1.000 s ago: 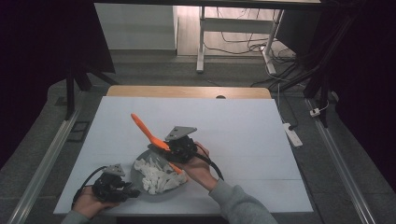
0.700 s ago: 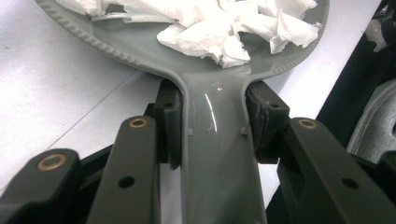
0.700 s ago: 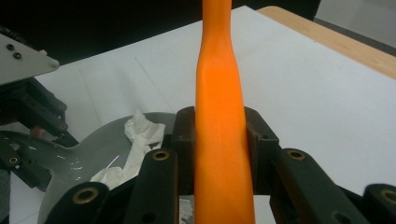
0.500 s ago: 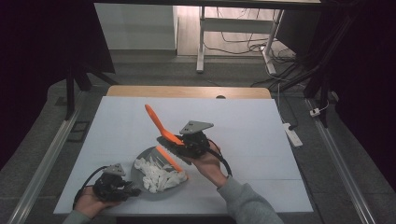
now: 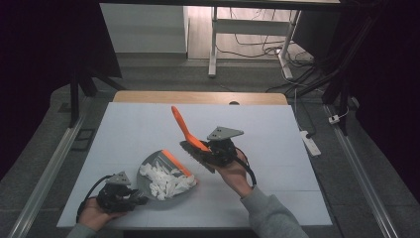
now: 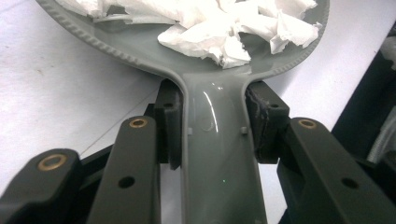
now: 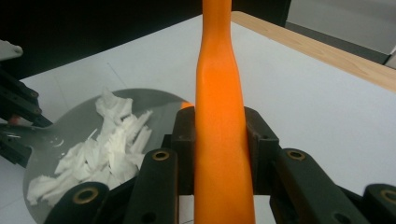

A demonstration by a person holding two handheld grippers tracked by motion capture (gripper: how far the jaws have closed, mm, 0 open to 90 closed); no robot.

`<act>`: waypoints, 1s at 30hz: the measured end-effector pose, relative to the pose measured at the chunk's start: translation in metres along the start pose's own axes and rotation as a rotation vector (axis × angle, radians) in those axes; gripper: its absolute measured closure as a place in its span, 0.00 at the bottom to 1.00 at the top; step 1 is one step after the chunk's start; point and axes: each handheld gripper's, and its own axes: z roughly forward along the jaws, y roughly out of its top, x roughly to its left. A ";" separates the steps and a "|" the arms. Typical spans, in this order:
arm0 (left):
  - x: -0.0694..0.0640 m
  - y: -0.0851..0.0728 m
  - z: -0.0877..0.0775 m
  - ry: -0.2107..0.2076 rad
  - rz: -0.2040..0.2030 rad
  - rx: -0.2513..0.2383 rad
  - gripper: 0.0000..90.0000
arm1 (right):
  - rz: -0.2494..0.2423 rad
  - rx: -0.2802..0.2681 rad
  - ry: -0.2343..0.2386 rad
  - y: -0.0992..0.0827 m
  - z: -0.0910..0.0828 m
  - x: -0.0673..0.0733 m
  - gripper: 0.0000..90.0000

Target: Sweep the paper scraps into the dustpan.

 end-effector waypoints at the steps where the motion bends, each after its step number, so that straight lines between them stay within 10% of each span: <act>1: 0.000 0.000 0.000 0.002 -0.001 -0.002 0.68 | 0.004 -0.001 -0.003 -0.001 -0.002 -0.002 0.78; 30: 0.001 0.001 -0.016 0.069 -0.072 -0.156 0.68 | 0.027 -0.082 -0.036 -0.035 -0.077 -0.037 0.78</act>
